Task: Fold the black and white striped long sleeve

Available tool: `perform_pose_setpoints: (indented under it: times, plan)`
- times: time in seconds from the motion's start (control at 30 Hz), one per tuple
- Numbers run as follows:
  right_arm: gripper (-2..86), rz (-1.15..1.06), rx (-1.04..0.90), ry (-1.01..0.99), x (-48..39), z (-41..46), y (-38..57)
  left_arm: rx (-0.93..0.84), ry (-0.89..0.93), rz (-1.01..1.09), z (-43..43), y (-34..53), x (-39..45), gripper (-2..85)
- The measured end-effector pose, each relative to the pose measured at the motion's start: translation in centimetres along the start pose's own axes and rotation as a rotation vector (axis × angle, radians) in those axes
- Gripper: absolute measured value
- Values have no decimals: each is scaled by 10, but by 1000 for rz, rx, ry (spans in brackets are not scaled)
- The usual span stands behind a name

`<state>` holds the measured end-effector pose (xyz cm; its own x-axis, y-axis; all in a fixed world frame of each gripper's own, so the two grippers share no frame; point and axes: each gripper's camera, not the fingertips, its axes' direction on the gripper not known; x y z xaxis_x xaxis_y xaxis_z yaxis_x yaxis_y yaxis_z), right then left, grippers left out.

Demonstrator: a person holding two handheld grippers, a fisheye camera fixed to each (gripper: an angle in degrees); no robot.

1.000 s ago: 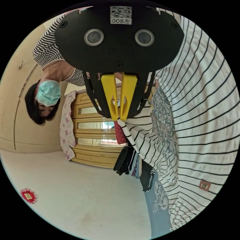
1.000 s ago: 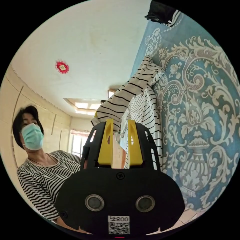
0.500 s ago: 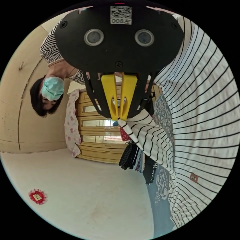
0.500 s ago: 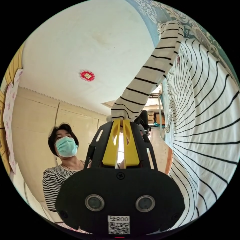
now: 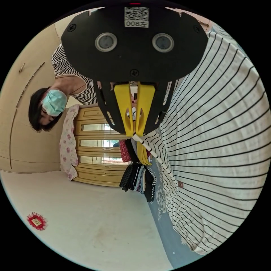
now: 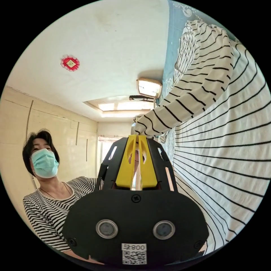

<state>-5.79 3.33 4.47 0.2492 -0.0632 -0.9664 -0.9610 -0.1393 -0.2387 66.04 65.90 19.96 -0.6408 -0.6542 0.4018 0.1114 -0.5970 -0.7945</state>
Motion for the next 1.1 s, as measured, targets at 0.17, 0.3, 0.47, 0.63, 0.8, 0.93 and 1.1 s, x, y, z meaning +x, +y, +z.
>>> perform_pose_setpoints:
  times: [0.17,0.3,0.47,0.63,0.8,0.93,1.1]
  plan:
    - [10,-34,-89,64,-14,63,-31,-40,-50,15,-47,-2,-5,13]
    - [11,-8,-144,78,-9,117,-60,-36,-106,-6,-90,1,-13,13]
    - [12,20,-178,111,-1,170,-89,-29,-160,-57,-133,5,-31,13]
    - [18,39,-234,201,3,221,-117,-56,-249,-111,-166,4,-49,16]
    - [35,55,-332,321,8,264,-134,-24,-344,-158,-192,9,-64,24]
    - [47,51,-427,357,-2,289,-133,21,-425,-143,-210,26,-53,27]
    - [30,-57,-454,420,-45,295,-129,93,-517,-21,-199,56,-14,25]
